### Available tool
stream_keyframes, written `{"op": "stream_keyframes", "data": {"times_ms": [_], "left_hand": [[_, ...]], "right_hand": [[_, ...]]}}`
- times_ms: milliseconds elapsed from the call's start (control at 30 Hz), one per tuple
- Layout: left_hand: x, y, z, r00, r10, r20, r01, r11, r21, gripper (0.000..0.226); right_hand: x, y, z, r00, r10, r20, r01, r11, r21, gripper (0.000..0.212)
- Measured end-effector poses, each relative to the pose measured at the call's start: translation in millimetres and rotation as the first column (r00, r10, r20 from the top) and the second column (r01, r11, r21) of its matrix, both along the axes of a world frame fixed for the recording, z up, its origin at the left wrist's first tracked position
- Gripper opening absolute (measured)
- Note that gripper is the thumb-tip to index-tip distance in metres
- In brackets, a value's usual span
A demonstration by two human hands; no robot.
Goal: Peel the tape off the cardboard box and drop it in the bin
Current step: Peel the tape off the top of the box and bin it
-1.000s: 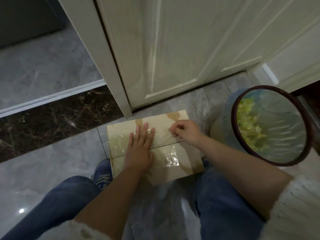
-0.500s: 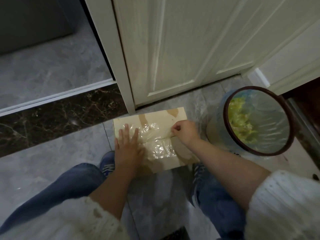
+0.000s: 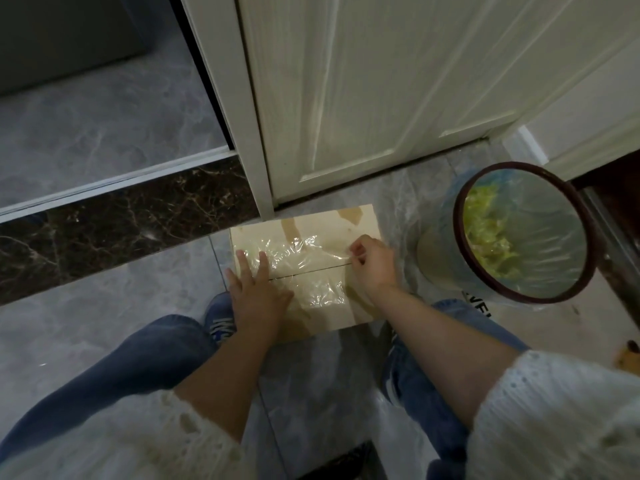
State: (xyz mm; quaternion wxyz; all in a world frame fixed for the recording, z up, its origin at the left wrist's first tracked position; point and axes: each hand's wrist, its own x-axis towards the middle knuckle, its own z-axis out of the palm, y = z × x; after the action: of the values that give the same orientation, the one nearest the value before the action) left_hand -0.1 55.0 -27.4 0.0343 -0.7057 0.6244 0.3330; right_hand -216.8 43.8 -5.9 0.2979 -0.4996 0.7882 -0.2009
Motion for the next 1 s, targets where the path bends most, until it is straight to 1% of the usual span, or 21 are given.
{"op": "stream_keyframes", "data": {"times_ms": [100,200,300,333,433,500,567,667,800,900,1000], "left_hand": [[0,0,-3,1.000,0.015,-0.013,-0.015,1.000,0.018,0.095],[-1,-1,-4,1.000,0.027,-0.015,-0.027,0.999,0.022,0.096],[-1,-1,-7,0.999,0.029,-0.016,-0.029,0.999,0.022,0.098],[0,-1,-8,1.000,0.026,-0.014,-0.025,1.000,0.018,0.098],[-1,-1,-8,1.000,0.017,-0.005,-0.017,1.000,0.000,0.098],[-2,-2,-9,1.000,0.018,0.006,-0.018,1.000,0.000,0.098],[-1,-1,-10,1.000,0.022,0.015,-0.022,1.000,-0.002,0.098],[-1,1,-13,1.000,0.023,0.014,-0.023,1.000,-0.021,0.097],[-1,0,-13,1.000,0.023,0.018,-0.023,1.000,-0.018,0.097],[0,0,-12,1.000,0.024,0.008,-0.024,1.000,-0.016,0.097],[0,-1,-12,1.000,0.018,0.012,-0.018,1.000,-0.003,0.097]], "right_hand": [[5,1,-6,1.000,0.027,0.002,-0.027,0.999,-0.018,0.027],[10,-1,-7,0.996,0.080,-0.047,-0.080,0.997,0.000,0.045],[15,-7,-10,0.994,0.097,0.047,-0.099,0.994,0.049,0.068],[17,-9,-10,0.991,0.124,0.049,-0.127,0.990,0.064,0.073],[17,-16,-11,0.957,0.282,-0.071,-0.276,0.957,0.086,0.083],[15,-20,-11,0.931,0.350,-0.102,-0.336,0.933,0.130,0.085],[14,-22,-13,0.926,0.360,-0.114,-0.346,0.930,0.126,0.081],[14,-23,-16,0.942,0.307,-0.139,-0.302,0.952,0.054,0.066],[18,-29,-22,0.943,0.251,-0.217,-0.258,0.966,-0.005,0.045],[18,-36,-23,0.978,0.126,-0.166,-0.128,0.992,0.000,0.028],[15,-42,-24,0.993,0.085,-0.085,-0.080,0.995,0.055,0.021]]}}
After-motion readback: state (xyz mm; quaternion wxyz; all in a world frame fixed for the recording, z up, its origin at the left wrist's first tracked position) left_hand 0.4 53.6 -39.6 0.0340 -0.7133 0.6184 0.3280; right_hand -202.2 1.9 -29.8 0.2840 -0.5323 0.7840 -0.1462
